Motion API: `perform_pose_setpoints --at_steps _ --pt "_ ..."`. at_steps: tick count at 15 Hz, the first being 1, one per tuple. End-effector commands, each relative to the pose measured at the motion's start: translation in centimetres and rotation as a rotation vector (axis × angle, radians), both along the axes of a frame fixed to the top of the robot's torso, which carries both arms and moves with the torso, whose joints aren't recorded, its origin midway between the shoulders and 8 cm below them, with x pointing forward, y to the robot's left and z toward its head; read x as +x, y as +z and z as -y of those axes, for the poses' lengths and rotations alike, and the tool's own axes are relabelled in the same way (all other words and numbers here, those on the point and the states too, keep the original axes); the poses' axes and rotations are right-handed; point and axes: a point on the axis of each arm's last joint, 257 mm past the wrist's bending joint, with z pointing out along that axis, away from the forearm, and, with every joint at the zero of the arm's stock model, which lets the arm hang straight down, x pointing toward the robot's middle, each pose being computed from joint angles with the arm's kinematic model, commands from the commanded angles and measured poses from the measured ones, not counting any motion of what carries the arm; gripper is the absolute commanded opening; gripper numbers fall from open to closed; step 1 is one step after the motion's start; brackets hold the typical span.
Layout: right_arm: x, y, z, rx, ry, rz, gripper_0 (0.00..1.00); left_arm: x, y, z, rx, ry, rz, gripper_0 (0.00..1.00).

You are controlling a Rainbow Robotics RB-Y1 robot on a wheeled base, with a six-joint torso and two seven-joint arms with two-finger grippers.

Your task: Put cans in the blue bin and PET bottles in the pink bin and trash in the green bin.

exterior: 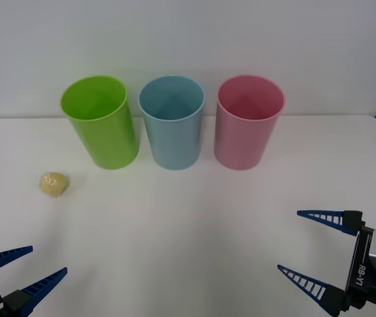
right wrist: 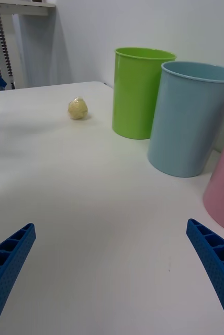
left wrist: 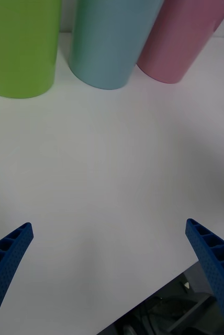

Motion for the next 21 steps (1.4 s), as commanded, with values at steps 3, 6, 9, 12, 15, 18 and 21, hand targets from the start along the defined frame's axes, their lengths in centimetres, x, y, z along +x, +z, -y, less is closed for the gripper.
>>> perform_pose_setpoints --at_steps 3,6,9,12,15,18,21 --pt "0.00 0.00 0.00 0.000 0.000 0.000 1.00 0.00 0.00 0.00 0.000 0.000 0.000 1.00" --pt "0.00 0.00 0.00 0.000 0.000 0.000 1.00 0.00 0.00 0.00 0.000 0.000 0.000 1.00" --pt "0.00 0.00 0.00 0.000 0.000 0.000 1.00 0.00 0.00 0.00 0.000 0.000 0.000 1.00" --pt "0.00 0.00 0.00 0.000 0.000 0.000 1.00 0.00 0.00 0.00 0.000 0.000 0.000 1.00" --pt "0.00 0.00 0.00 0.000 0.000 0.000 1.00 0.00 0.00 0.00 0.000 0.000 0.000 1.00" --pt "0.00 0.00 0.00 0.000 0.000 0.000 1.00 0.00 0.00 0.00 0.000 0.000 0.000 1.00" --pt "0.00 0.00 0.00 0.000 0.000 0.000 1.00 0.00 0.00 0.00 0.000 0.000 0.000 1.00"
